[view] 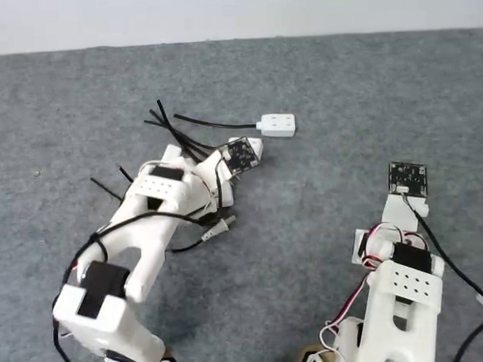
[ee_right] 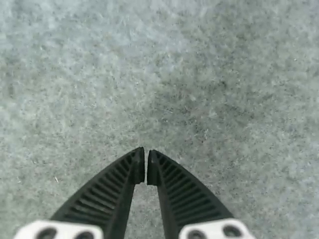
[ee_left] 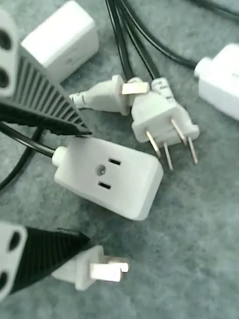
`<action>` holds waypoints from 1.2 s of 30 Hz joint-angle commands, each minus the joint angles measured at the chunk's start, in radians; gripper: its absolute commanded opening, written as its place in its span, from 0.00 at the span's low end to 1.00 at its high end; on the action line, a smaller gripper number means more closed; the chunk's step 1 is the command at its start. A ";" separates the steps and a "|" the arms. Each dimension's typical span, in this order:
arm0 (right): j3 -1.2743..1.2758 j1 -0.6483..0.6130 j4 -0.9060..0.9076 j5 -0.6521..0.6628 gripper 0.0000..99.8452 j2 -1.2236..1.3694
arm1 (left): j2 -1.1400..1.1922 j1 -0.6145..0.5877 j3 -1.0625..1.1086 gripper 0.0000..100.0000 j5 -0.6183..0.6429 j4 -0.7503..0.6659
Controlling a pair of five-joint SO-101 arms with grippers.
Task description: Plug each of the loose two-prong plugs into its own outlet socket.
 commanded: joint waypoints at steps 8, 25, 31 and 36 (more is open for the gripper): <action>0.000 -0.010 -0.010 0.009 0.02 -0.024 | 0.173 0.040 -0.291 0.01 -0.060 0.296; 0.031 -0.012 -0.082 0.043 0.02 -0.024 | -0.149 0.216 -0.199 0.01 0.221 0.465; 0.032 -0.012 -0.082 0.043 0.02 -0.024 | -0.411 0.393 -0.108 0.01 0.681 0.517; 0.032 -0.007 -0.082 0.044 0.02 -0.024 | -0.497 0.425 0.001 0.01 1.131 0.476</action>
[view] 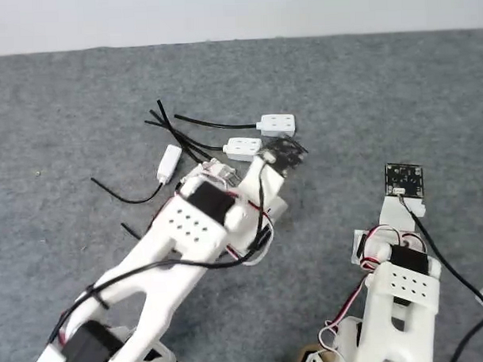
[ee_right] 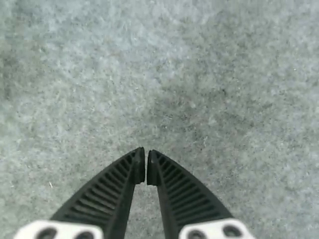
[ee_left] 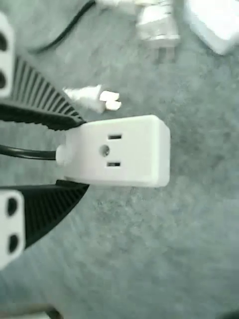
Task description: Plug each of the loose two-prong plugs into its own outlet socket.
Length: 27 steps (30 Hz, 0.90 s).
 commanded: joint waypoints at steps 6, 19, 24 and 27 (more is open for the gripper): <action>-0.003 -0.005 -0.018 0.015 0.02 -0.024 | -0.023 -0.012 0.225 0.01 0.322 -0.215; -0.003 -0.008 -0.018 0.015 0.02 -0.024 | 0.152 -0.028 0.278 0.27 0.416 -0.334; -0.003 -0.008 -0.018 0.034 0.02 -0.024 | 0.095 -0.026 0.280 0.29 0.416 -0.330; -0.002 -0.010 -0.019 0.041 0.02 -0.024 | 0.018 -0.026 0.277 0.29 0.405 -0.285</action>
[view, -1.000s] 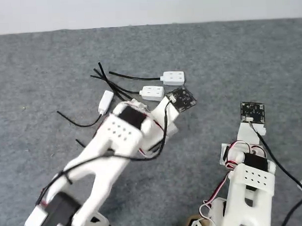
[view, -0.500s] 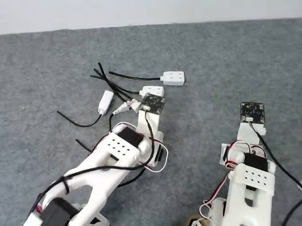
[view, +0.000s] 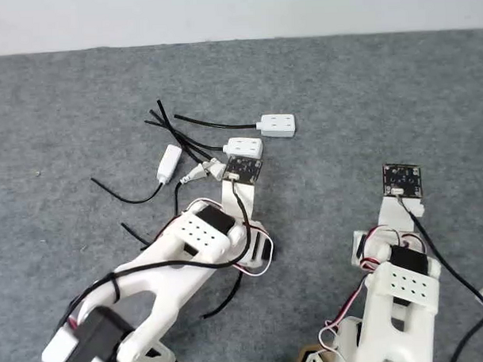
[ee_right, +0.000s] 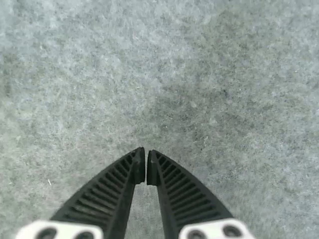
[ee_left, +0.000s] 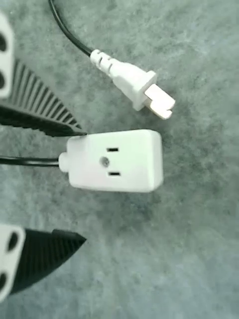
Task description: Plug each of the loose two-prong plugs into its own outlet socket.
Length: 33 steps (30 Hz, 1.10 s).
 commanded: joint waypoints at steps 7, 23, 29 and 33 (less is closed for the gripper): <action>-0.009 -0.010 -0.016 0.018 0.01 -0.024 | -0.176 -0.043 0.007 0.29 -0.098 0.011; -0.009 -0.010 -0.010 0.021 0.01 -0.024 | -0.018 0.084 0.008 0.08 -0.339 -0.084; -0.009 -0.010 -0.010 0.023 0.01 -0.024 | -0.012 0.046 0.012 0.14 -0.368 -0.115; -0.009 -0.010 -0.012 0.023 0.01 -0.024 | -0.020 0.041 0.024 0.23 -0.368 -0.121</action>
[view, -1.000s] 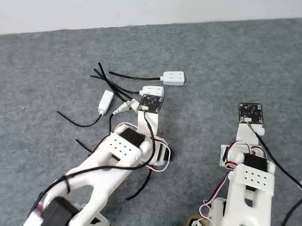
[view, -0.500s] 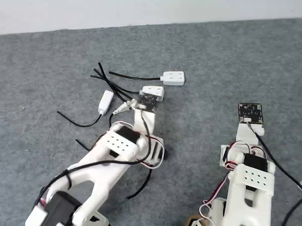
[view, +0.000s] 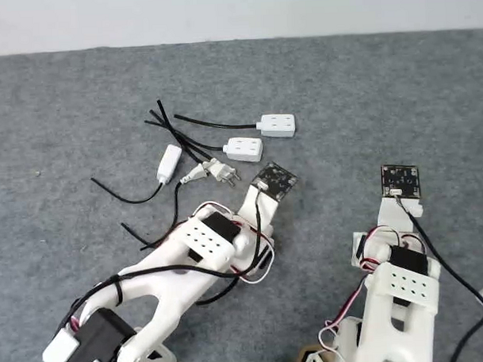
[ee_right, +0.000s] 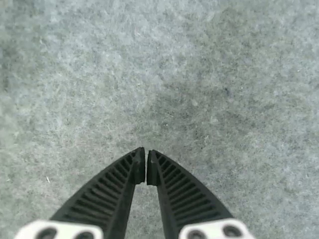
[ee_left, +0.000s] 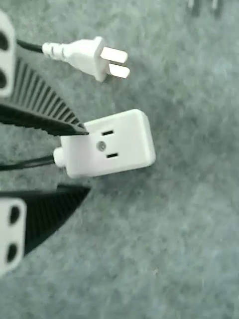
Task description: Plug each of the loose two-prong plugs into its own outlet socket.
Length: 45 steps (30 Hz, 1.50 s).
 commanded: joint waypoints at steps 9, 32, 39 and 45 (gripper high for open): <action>-0.011 -0.010 -0.008 0.015 0.01 -0.024 | -0.020 -0.005 -0.005 0.29 -0.084 -0.021; 0.003 -0.012 -0.008 0.043 0.01 -0.030 | 0.344 -0.138 -0.360 0.17 -0.141 0.160; 0.003 -0.012 -0.008 0.044 0.01 -0.031 | 0.216 -0.117 -0.314 0.01 -0.126 0.143; 0.003 -0.012 -0.016 0.046 0.01 -0.025 | -0.074 -0.060 -0.191 0.01 0.333 0.140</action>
